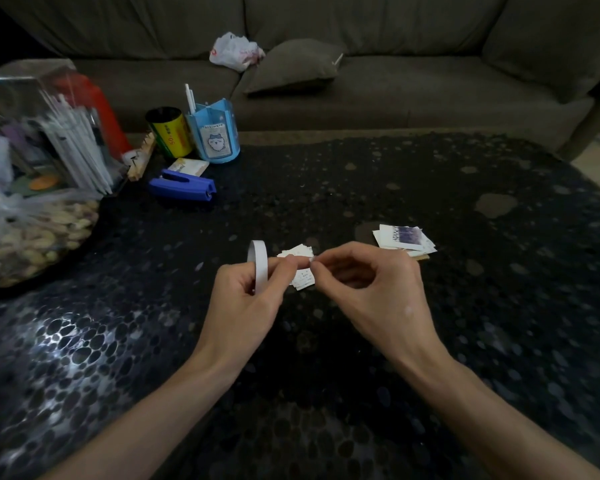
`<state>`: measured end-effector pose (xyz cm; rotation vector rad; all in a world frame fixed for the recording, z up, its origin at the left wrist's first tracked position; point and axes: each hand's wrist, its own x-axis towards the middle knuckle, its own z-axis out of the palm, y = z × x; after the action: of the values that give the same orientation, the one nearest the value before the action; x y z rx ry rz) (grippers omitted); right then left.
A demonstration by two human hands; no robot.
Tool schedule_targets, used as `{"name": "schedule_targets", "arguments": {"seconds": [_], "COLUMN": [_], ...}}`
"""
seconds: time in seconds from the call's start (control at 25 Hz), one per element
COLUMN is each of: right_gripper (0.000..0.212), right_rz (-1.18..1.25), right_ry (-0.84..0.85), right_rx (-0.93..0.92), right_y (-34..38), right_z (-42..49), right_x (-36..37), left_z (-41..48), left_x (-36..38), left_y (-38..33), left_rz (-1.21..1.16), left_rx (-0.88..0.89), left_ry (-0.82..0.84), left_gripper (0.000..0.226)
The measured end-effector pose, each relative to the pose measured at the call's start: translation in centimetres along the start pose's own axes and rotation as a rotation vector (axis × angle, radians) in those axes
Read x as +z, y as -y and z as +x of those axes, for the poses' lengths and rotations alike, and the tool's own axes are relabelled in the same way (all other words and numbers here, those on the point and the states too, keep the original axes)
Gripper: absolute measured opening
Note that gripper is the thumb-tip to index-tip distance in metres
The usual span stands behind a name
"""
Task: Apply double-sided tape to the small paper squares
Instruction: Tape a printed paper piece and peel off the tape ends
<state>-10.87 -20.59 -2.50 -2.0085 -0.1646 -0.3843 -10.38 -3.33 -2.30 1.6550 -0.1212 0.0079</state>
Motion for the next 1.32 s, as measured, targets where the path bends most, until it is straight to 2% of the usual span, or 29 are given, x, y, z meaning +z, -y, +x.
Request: {"name": "schedule_targets", "arguments": {"seconds": [0.28,1.32], "right_gripper": [0.009,0.010], "right_rz": [-0.003,0.104], "right_ry": [0.026,0.087], "right_rx": [0.026,0.009], "right_y": [-0.19,-0.04], "right_z": [0.29,0.56], "right_x": [-0.29,-0.94], "left_z": [0.06,0.04], "left_x": [0.09,-0.18], "left_y": [0.53,0.53], "left_rz": [0.185,0.206], "left_rx": [0.202,0.250], "left_ry": [-0.027,-0.040], "left_gripper": [0.016,0.016]}}
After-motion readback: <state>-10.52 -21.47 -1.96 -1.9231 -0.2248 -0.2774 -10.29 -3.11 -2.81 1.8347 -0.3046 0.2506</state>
